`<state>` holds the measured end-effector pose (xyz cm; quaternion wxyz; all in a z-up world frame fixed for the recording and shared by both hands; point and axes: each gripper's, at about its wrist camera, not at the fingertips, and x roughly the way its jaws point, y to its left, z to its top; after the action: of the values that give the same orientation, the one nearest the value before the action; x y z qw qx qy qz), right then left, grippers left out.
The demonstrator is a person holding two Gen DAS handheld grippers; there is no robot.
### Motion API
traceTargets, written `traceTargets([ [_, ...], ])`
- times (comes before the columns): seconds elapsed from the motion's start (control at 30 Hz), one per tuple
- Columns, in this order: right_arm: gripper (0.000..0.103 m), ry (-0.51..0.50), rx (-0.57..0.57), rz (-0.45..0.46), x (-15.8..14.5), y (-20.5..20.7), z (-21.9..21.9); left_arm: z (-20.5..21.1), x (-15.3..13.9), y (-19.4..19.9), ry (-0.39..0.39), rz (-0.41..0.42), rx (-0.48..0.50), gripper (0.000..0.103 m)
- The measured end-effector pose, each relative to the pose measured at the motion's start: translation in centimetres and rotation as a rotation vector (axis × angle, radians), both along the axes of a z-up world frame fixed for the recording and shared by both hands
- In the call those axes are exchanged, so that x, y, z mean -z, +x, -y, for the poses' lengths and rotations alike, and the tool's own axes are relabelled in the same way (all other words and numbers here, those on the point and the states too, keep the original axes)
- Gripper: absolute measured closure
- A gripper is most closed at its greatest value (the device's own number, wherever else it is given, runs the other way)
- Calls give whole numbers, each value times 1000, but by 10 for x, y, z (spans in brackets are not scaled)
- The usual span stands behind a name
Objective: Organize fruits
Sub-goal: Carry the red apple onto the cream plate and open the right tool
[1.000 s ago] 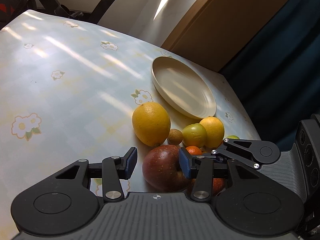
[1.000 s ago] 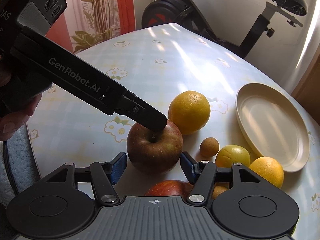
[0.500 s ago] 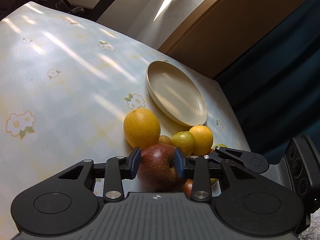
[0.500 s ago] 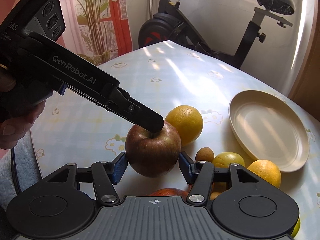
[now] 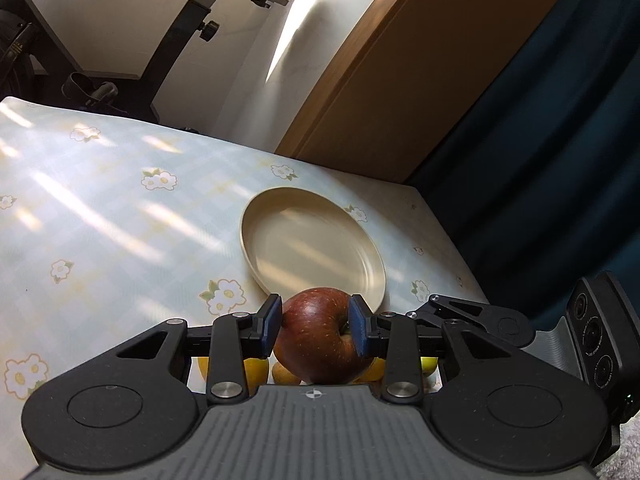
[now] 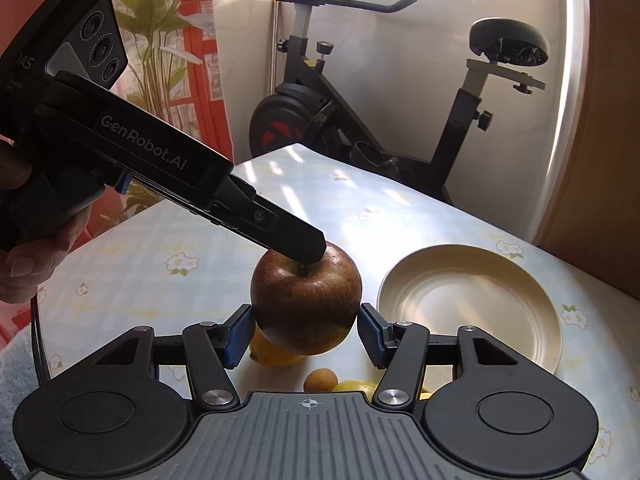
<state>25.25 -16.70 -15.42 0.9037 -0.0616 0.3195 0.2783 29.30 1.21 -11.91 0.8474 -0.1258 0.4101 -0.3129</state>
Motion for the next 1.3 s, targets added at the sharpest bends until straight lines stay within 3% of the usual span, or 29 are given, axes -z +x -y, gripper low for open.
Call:
traceTargets([
  [0.33,51,3,34,-17,8,82,30,34,0,72,50,21,32,65],
  [0.6,50,-28,43,-69,38,131,39,42,28,119,46,-51,12,65],
  [0.83,51,-27,48,-98,55,148,39,54,44,139,68,-83,7,65],
  [1.3,50,-31,59,-97,61,149,38,62,52,150,95,-70,2,65],
])
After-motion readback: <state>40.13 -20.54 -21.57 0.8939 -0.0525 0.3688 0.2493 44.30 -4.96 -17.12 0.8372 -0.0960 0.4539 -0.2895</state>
